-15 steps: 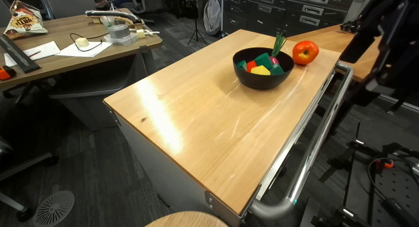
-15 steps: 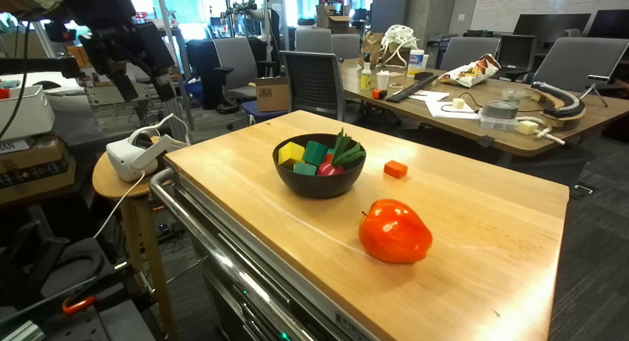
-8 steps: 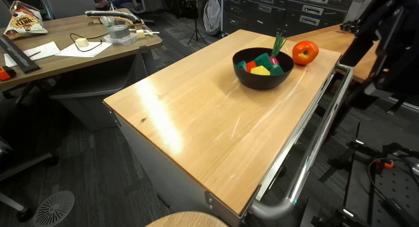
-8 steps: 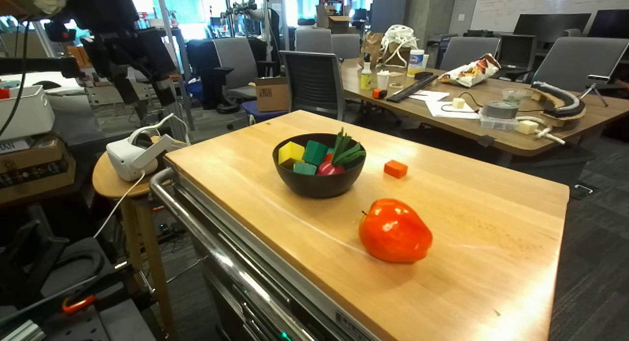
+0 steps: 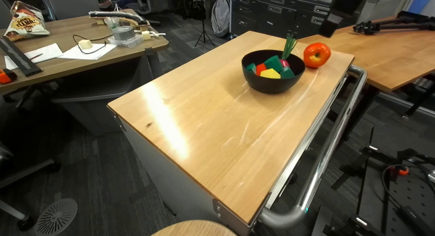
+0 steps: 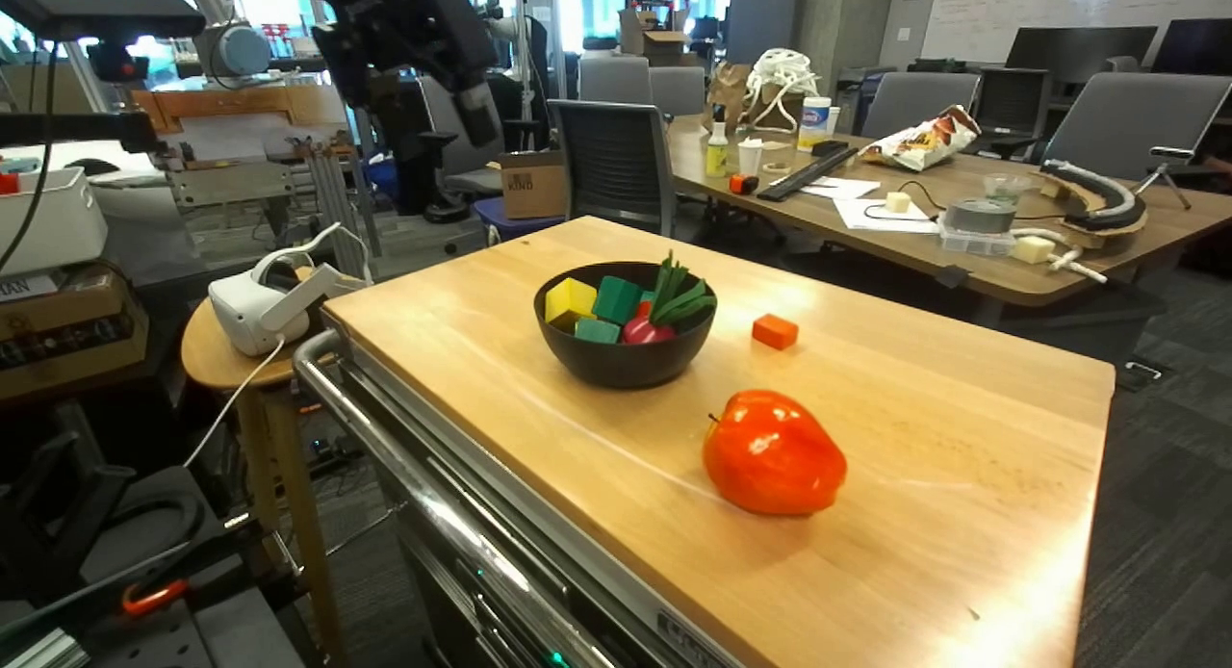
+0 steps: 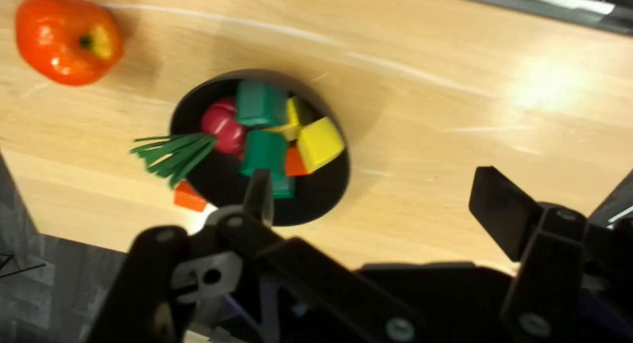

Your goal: Remove the contents of the black bowl one by one and place them on the table, then move the apple forward

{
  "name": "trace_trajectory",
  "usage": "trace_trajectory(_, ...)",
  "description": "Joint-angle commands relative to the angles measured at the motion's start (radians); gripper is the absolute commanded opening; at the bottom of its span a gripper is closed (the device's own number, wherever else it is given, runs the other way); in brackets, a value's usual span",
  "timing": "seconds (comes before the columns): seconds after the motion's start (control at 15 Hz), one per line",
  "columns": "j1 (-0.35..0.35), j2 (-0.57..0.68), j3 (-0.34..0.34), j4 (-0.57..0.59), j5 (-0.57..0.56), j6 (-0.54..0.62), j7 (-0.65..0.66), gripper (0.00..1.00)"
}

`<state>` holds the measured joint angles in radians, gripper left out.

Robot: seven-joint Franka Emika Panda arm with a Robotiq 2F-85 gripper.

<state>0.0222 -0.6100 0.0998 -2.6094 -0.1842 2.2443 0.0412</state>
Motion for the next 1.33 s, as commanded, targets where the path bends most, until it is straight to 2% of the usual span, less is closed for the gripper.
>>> trace_trajectory(0.0, -0.087, 0.232, -0.052, 0.172, -0.069, 0.068, -0.022, 1.0)
trace_trajectory(0.13, -0.12, 0.345, -0.063, 0.246, -0.098, 0.078, 0.003, 1.0)
trace_trajectory(0.27, -0.106, 0.412, -0.076, 0.318, -0.065, 0.003, -0.018, 1.0)
trace_trajectory(0.33, -0.105, 0.329, -0.083, 0.218, -0.076, 0.053, -0.012, 1.0)
trace_trajectory(0.53, -0.101, 0.418, -0.088, 0.287, -0.075, 0.036, -0.013, 1.0)
trace_trajectory(1.27, -0.113, 0.539, -0.114, 0.345, -0.12, 0.063, 0.046, 1.0)
